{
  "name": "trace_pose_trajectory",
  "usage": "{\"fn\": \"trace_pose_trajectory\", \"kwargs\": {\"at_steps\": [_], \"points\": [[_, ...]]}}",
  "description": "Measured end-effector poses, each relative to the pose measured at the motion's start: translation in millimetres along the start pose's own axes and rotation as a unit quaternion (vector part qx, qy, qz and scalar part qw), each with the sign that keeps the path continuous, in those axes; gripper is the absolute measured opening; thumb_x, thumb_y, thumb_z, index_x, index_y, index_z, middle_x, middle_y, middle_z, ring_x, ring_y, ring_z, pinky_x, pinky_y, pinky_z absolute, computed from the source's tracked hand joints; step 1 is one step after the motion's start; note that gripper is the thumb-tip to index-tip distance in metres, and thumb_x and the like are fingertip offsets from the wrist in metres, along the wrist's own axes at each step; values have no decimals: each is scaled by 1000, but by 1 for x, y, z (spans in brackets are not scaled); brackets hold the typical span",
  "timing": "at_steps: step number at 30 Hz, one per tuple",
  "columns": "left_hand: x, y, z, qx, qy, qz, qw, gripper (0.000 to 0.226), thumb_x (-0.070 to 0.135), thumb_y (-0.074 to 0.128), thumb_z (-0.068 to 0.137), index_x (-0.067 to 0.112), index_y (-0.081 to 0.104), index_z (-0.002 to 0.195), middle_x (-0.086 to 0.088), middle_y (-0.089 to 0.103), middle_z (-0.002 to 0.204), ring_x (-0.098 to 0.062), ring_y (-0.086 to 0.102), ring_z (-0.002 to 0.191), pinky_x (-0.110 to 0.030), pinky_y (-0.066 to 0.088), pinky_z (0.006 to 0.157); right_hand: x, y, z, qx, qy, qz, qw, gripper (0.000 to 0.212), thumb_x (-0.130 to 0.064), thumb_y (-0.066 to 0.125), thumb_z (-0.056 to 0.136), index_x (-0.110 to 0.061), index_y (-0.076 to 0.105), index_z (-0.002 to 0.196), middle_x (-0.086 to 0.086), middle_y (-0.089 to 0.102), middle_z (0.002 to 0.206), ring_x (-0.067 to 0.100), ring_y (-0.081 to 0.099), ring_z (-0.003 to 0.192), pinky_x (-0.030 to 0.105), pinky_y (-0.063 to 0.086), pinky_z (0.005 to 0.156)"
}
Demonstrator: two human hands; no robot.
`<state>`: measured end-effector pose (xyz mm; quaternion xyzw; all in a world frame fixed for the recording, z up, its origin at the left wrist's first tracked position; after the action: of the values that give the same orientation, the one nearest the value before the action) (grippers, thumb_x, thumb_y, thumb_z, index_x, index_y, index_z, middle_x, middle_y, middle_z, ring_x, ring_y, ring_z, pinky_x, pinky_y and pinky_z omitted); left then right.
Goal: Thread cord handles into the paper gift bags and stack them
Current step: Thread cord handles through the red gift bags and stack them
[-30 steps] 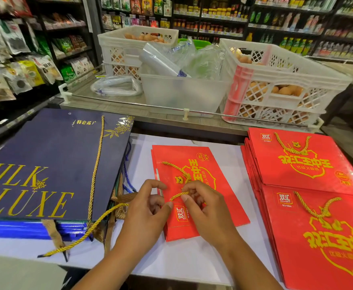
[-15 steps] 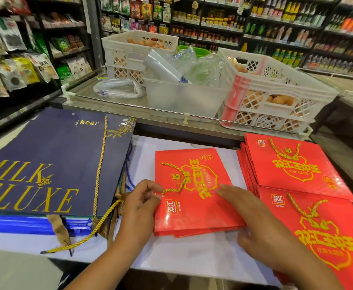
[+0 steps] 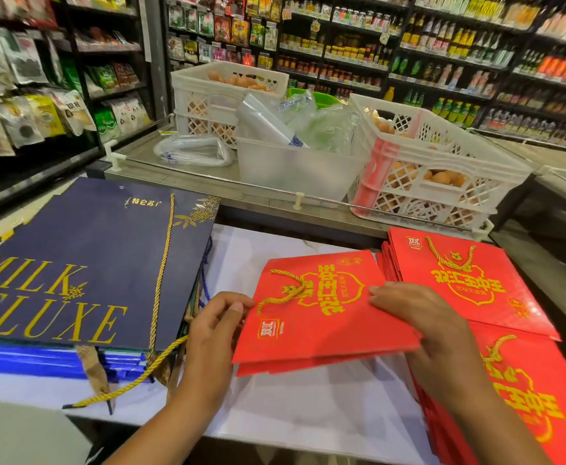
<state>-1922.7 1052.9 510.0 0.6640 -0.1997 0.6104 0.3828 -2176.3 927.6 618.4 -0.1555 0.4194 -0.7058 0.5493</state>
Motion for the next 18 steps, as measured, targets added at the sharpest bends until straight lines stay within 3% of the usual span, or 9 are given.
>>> {"fn": "trace_pose_trajectory", "kwargs": {"at_steps": [3, 6, 7, 9, 11, 14, 18], "points": [[-2, 0, 3, 3, 21, 18, 1000, 23, 22, 49, 109, 13, 70, 106, -11, 67, 87, -20, 59, 68, -28, 46, 55, 5, -18, 7, 57, 44, 55, 996, 25, -9, 67, 95, -17, 78, 116, -12, 74, 121, 12, 68, 118, 35, 52, 101], [-4, 1, 4, 0, 23, 16, 1000, 31, 37, 49, 98, 22, 72, 112, -8, 70, 97, -21, 62, 73, -34, 44, 54, 16, -31, 7, 123, 155, 138, 971, 35, -8, 70, 95, -42, 78, 95, -27, 76, 96, -8, 69, 92, 13, 52, 82], [-4, 2, 4, -7, 28, 26, 999, 32, 38, 49, 97, 23, 73, 112, -8, 71, 96, -22, 63, 75, -35, 44, 55, 19, -34, 6, 148, 178, 169, 958, 31, -13, 68, 94, -42, 77, 89, -25, 76, 91, -9, 68, 85, 12, 52, 76], [-3, 7, 3, -28, 38, 58, 997, 23, 33, 54, 98, 26, 74, 109, -7, 72, 93, -23, 60, 71, -36, 43, 57, 26, -36, 4, 189, 209, 248, 927, 15, -20, 66, 94, -29, 77, 93, -7, 79, 94, 4, 71, 86, 28, 60, 78], [-5, 10, 4, -41, 46, 82, 995, 14, 21, 60, 103, 24, 74, 103, -9, 71, 88, -21, 56, 64, -35, 42, 59, 34, -33, 1, 207, 246, 305, 896, 11, -22, 64, 95, -19, 75, 94, 5, 78, 95, 16, 72, 88, 41, 62, 78], [-5, 11, 4, -42, 55, 92, 993, 17, 14, 56, 106, 12, 71, 97, -16, 66, 78, -19, 51, 57, -33, 41, 57, 47, -23, -1, 219, 285, 361, 861, 14, -22, 61, 101, -19, 74, 97, 2, 77, 96, 21, 70, 87, 40, 58, 74], [-2, 9, 3, -19, 51, 77, 996, 24, 8, 51, 106, 8, 69, 91, -10, 63, 74, -17, 49, 56, -25, 41, 52, 77, 1, -5, 204, 323, 390, 838, 22, -28, 64, 102, -6, 68, 99, 16, 70, 93, 28, 61, 83, 45, 47, 75]]}}
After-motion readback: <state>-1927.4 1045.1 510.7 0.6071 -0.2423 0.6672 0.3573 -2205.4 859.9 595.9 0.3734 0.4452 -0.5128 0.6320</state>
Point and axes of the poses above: each hand's wrist, its own z-axis towards the middle knuckle, its own y-axis out of the palm, x = y × z, the point moved 9 cm from there along z, towards the middle knuckle
